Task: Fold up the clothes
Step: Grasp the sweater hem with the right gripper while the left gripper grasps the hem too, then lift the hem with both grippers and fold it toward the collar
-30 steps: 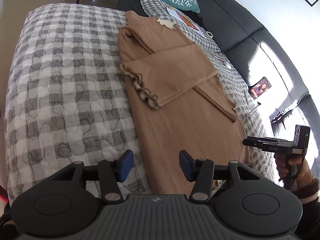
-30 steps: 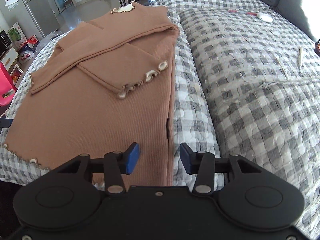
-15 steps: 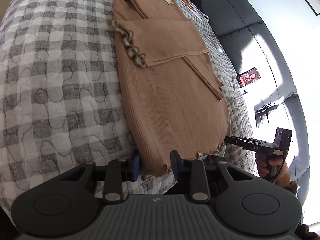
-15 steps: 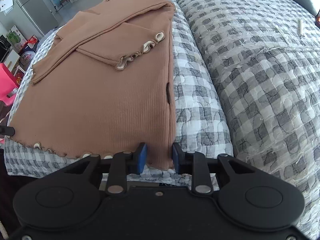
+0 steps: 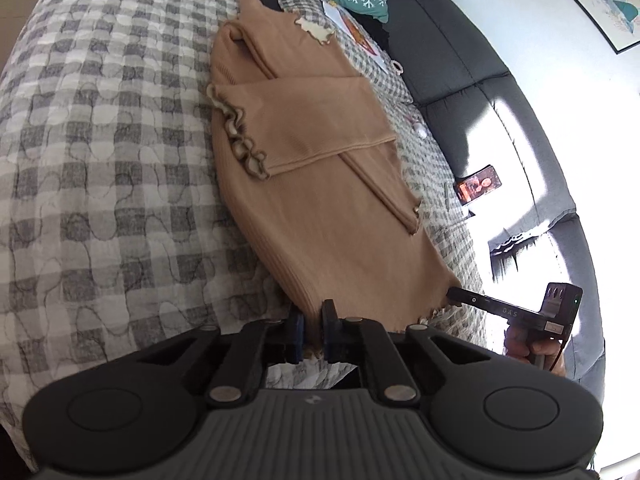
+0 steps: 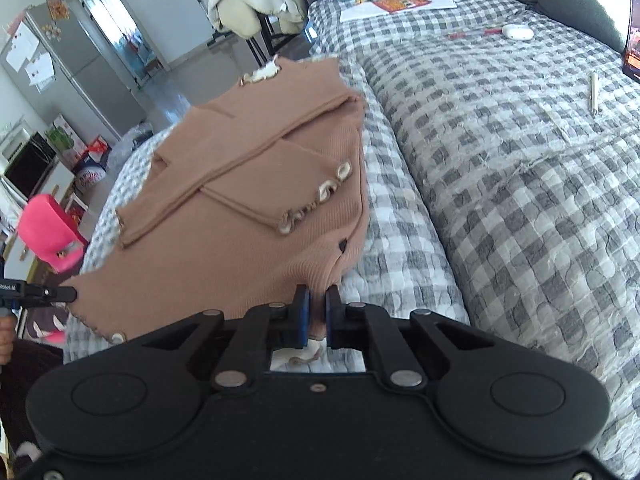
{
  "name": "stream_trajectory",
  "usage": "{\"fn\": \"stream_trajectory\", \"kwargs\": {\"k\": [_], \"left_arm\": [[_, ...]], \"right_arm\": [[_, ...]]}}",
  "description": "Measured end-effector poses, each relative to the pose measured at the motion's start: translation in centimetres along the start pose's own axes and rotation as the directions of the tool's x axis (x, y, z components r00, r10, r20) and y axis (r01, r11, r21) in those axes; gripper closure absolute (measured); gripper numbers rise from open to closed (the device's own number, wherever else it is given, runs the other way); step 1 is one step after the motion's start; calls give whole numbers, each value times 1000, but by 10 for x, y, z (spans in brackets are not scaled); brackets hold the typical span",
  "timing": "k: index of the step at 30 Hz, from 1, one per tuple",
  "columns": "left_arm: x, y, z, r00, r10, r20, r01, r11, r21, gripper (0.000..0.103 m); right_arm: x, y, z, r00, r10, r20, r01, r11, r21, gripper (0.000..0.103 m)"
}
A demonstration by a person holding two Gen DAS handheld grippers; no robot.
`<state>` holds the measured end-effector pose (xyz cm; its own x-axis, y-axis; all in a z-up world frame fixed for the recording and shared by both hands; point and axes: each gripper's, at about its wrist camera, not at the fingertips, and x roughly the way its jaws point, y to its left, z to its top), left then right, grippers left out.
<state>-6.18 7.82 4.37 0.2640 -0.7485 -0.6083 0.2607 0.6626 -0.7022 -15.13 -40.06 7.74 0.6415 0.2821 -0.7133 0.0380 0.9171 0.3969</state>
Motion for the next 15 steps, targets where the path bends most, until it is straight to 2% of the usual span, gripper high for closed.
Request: {"fn": "stream_trajectory", "kwargs": {"k": [8,15], "left_arm": [[1,9,52,988,-17,152,34,993,-110,97],[41,31,105,981,49,186,-14,983,-185,96]], "right_arm": [[40,-10,60,997,13,78,-25,987,160,94],[102,-33,91,997,6,79,-26,965,262,93]]}}
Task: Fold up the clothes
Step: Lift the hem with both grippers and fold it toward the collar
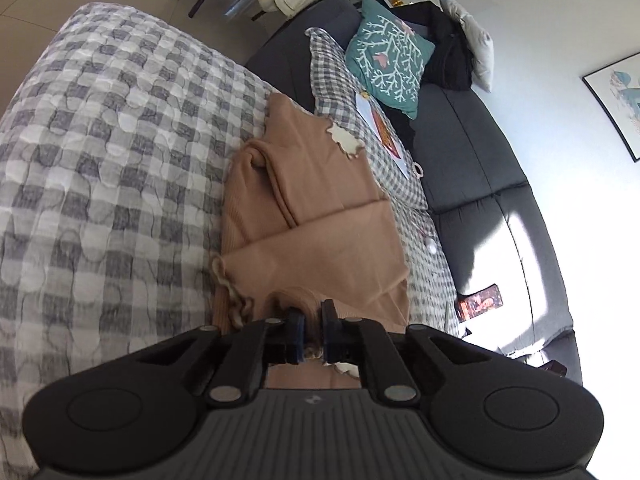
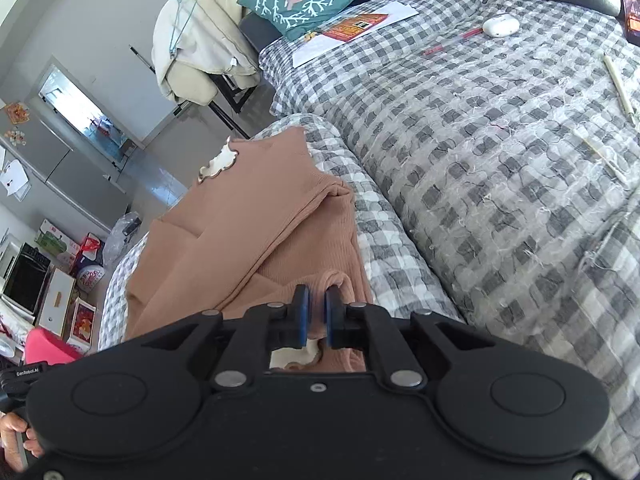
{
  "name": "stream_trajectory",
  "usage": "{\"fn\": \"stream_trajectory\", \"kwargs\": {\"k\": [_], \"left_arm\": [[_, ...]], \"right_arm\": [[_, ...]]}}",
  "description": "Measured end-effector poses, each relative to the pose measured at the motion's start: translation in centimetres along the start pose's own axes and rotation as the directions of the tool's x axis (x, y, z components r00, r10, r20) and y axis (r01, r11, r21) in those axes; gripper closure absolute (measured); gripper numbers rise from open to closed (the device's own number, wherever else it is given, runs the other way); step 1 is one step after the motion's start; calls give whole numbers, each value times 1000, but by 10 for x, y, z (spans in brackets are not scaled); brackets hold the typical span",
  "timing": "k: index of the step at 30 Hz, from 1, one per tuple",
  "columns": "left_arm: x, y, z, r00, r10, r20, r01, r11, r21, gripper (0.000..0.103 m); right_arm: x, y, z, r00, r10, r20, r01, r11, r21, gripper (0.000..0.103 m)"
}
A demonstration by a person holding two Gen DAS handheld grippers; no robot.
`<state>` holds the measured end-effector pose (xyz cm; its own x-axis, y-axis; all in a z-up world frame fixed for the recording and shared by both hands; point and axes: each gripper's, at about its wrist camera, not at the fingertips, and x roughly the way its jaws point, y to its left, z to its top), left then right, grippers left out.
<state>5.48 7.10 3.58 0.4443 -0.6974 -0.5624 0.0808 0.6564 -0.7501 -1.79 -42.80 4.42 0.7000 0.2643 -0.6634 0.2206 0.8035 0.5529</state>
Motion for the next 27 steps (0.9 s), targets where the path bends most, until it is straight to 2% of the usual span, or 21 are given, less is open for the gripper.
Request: {"fn": "stream_trajectory", "kwargs": {"k": [4,5,7,8,9,11,14,16,19,22,24,27], "left_arm": [[21,20,14,1000,-1,7,2,998,-66,96],[24,26,16,1000,-8,8,9,996,-85,95],[28,34,21,999,-35,-6,34,990,-137,94],[29,36,24,999,-51,-11,48,987,-154,86],[29,34,27,998,-63,-11,61,988,-144,80],[26,31,31,997,-77,-3,77,990,-117,56],[19,19,42,997,-67,26,67,998,-10,43],[17,16,47,999,-36,33,34,998,48,40],[19,19,50,1000,-24,-14,25,996,87,39],[19,17,47,999,-27,-40,33,989,146,39],[17,9,42,999,-23,-36,30,976,217,39],[19,-10,31,1000,-15,-25,23,933,359,39]], "right_arm": [[24,-16,9,1000,23,-18,-22,997,75,92],[28,-20,13,999,35,-17,-33,995,95,87],[25,-24,22,999,40,25,-42,993,110,66],[23,-26,26,998,38,48,-44,993,113,59],[23,-29,29,997,44,62,-51,992,119,59],[21,-35,33,995,55,79,-64,990,126,59],[17,-45,37,993,57,106,-68,992,108,59],[13,-50,38,990,81,118,-92,992,92,59],[8,-50,34,985,135,110,-139,990,25,58],[6,-35,27,980,183,80,-173,978,-112,57],[5,-22,21,978,203,57,-188,963,-194,56],[9,0,11,982,182,46,-159,937,-312,55]]}}
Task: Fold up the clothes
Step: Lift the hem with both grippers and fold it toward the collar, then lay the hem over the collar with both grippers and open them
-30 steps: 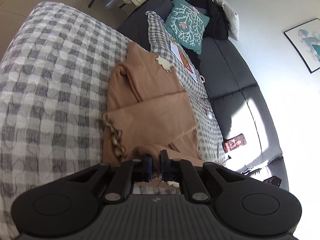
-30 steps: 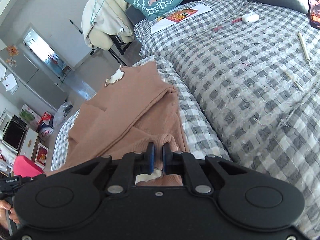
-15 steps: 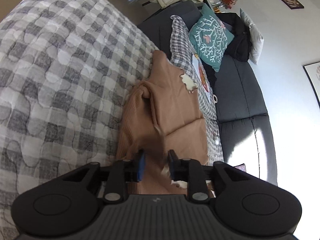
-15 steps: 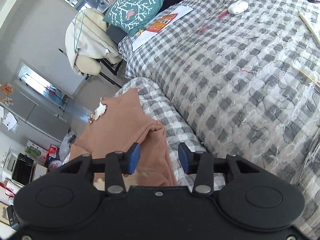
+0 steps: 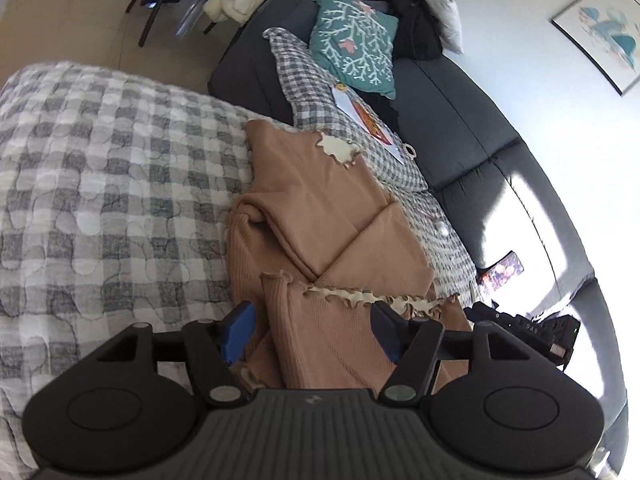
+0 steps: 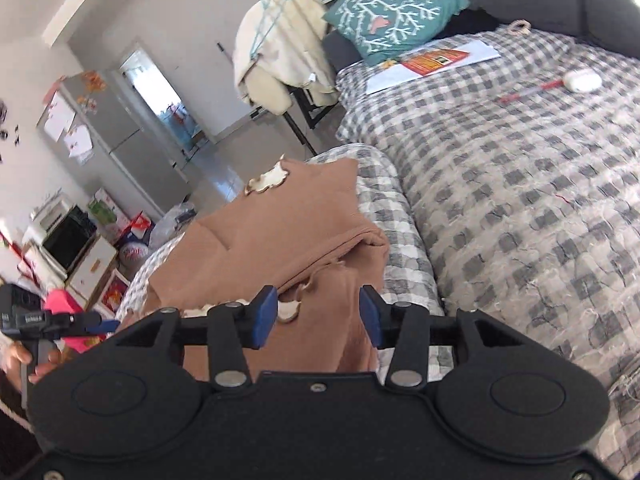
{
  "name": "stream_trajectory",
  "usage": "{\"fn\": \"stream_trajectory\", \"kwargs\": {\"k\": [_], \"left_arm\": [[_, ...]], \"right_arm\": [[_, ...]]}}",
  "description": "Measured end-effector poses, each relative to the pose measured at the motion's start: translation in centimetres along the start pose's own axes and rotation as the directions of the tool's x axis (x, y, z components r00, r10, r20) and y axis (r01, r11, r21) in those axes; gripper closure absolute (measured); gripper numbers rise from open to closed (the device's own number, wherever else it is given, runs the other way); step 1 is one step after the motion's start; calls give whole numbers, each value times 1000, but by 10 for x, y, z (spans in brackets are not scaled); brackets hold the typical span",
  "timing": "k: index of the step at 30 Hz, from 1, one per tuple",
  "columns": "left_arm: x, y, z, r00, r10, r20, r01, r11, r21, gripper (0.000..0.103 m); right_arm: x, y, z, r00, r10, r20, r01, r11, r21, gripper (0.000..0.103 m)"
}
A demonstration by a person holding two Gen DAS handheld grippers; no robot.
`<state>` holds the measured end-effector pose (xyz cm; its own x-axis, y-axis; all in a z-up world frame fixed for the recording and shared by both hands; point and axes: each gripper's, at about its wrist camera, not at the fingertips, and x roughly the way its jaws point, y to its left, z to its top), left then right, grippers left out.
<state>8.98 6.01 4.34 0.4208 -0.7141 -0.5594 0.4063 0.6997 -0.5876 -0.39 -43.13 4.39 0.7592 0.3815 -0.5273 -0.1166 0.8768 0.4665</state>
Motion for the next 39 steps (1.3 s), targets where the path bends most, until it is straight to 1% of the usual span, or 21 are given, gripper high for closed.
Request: {"fn": "stream_trajectory", "kwargs": {"k": [2,4,7,8,9,10,12,14,15,17,21,23,25,27,29,30,31,32,34,37,39], "left_arm": [[3,-11,-7,1000,16,-14,-15,997,78,39],[9,-16,-11,999,31,-25,-28,994,104,39],[17,-19,-18,998,43,-37,-39,993,111,41],[18,-21,-20,999,47,-27,-43,992,121,42],[17,-24,-21,999,48,-24,-45,990,131,44],[17,-27,-23,999,49,-18,-46,987,154,49],[17,-34,-28,999,48,-14,-44,979,198,52],[19,-39,-33,998,53,-17,-48,972,229,64],[20,-41,-35,998,61,-16,-55,967,247,65],[20,-48,-39,997,81,-7,-75,954,289,70],[23,-54,-43,989,149,11,-143,925,351,67],[23,-56,-44,978,206,28,-202,904,378,48],[24,-58,-45,969,242,44,-238,879,413,47],[26,-59,-45,967,251,51,-248,867,433,53],[30,-59,-45,963,264,50,-259,859,442,61],[33,-59,-46,960,277,48,-269,854,446,63],[34,-59,-47,958,282,48,-273,849,452,69],[35,-60,-48,957,284,53,-276,842,464,81],[31,-64,-48,956,282,82,-286,832,475,95],[19,-63,-44,946,280,160,-322,853,411,96],[11,-63,-40,938,270,217,-337,860,382,96]], "right_arm": [[6,10,-4,999,-37,-18,36,998,-55,55],[15,17,-8,996,-81,-47,76,993,-89,54],[24,21,-15,989,-137,-53,130,984,-124,56],[25,23,-17,988,-148,-47,140,981,-137,59],[26,25,-19,987,-156,-36,149,977,-153,67],[26,28,-21,987,-161,-25,154,974,-168,70],[24,32,-23,985,-173,3,170,968,-186,81],[21,34,-24,985,-169,35,173,967,-185,87],[19,34,-24,985,-165,49,171,968,-181,90],[16,35,-23,986,-156,66,166,970,-179,90],[19,34,-22,986,-158,55,165,971,-175,90],[22,32,-22,985,-166,39,171,970,-174,89],[23,31,-22,985,-171,31,174,969,-175,89],[24,31,-22,985,-172,28,174,969,-175,89],[25,31,-23,984,-174,27,176,969,-176,89],[26,32,-24,984,-177,26,179,967,-181,88],[27,33,-25,983,-184,26,186,964,-191,88],[28,34,-26,981,-191,26,192,961,-201,89],[26,38,-26,976,-211,59,219,951,-218,91],[19,45,-24,961,-239,136,265,937,-229,93],[15,53,-18,942,-263,208,311,918,-248,94]]}}
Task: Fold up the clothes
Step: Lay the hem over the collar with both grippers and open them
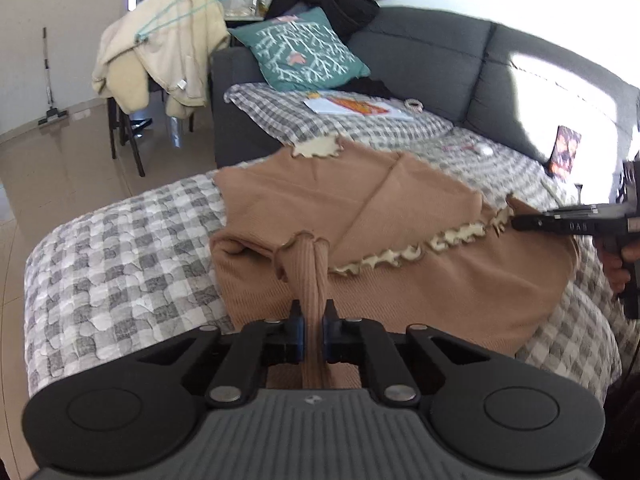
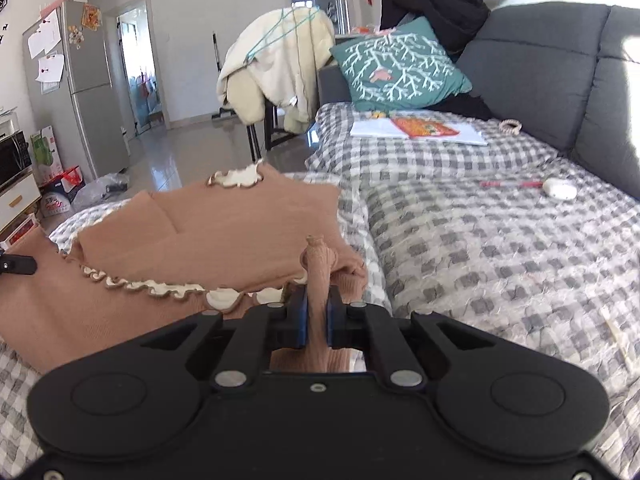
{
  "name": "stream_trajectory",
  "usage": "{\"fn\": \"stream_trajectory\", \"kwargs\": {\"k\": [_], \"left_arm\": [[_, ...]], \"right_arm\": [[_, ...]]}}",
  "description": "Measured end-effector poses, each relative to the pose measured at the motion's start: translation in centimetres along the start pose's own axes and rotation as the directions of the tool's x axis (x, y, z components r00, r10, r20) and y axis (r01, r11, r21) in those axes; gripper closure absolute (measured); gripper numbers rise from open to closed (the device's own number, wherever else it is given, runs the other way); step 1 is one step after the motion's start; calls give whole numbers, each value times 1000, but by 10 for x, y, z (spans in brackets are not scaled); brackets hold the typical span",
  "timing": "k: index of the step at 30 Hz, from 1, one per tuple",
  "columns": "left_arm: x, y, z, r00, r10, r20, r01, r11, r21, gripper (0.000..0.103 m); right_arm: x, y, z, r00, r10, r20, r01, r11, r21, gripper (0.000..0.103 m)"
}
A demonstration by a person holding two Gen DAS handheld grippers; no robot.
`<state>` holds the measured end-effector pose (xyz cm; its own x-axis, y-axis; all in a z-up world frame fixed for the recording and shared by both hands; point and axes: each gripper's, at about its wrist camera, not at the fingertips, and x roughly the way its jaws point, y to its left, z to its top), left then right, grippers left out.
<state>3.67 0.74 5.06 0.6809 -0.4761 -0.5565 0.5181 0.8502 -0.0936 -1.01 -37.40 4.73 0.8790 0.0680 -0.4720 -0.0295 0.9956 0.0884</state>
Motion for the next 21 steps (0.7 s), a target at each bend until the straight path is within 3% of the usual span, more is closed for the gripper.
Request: {"fn": "stream_trajectory", "kwargs": {"k": [5,9,14,21], "left_arm": [[0,-1,21,982,83,169,-90,995,35,96],[25,1,40,960,148,238,-165,985,57,96],[65,16,61,951,197,238,-211,977,35,96],[114,48,91,952,230,203,-229,973,-33,96]], "right_arm": [[14,11,21,983,-126,132,133,990,-41,94],[54,25,35,955,-233,183,253,962,-98,94],[100,29,54,929,-300,219,335,931,-145,94],[160,32,72,912,-353,209,393,899,-195,94]]}}
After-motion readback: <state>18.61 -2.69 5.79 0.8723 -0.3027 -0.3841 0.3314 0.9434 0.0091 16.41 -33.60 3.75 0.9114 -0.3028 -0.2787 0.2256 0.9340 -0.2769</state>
